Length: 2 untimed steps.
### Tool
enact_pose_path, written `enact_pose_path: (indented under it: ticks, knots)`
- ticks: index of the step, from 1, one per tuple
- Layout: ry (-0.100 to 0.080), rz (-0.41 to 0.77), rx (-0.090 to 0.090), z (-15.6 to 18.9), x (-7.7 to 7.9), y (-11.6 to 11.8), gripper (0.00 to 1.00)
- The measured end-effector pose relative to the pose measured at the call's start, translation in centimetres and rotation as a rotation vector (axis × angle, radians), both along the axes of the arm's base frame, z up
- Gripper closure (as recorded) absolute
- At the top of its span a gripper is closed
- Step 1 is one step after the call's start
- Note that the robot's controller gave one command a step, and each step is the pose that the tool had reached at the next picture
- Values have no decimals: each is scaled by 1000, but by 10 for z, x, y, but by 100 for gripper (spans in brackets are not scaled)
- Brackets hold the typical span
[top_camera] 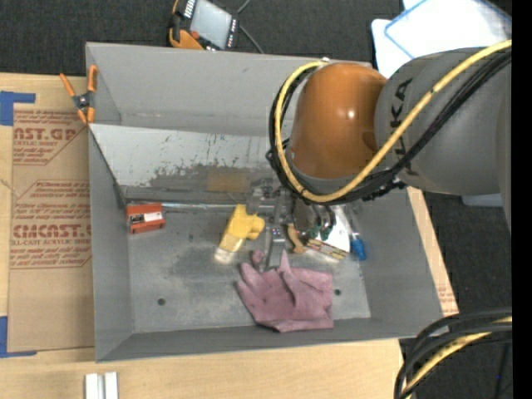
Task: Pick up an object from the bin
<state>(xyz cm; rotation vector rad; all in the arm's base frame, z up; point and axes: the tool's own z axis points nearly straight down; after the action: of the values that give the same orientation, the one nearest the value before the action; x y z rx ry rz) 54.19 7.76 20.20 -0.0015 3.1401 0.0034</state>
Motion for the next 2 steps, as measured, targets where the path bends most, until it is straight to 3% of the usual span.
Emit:
enact_pose_path:
  ticks: [1,2]
  knots:
    - [0,0,0,0,0,0,100]
    - [0,0,0,0,0,0,100]
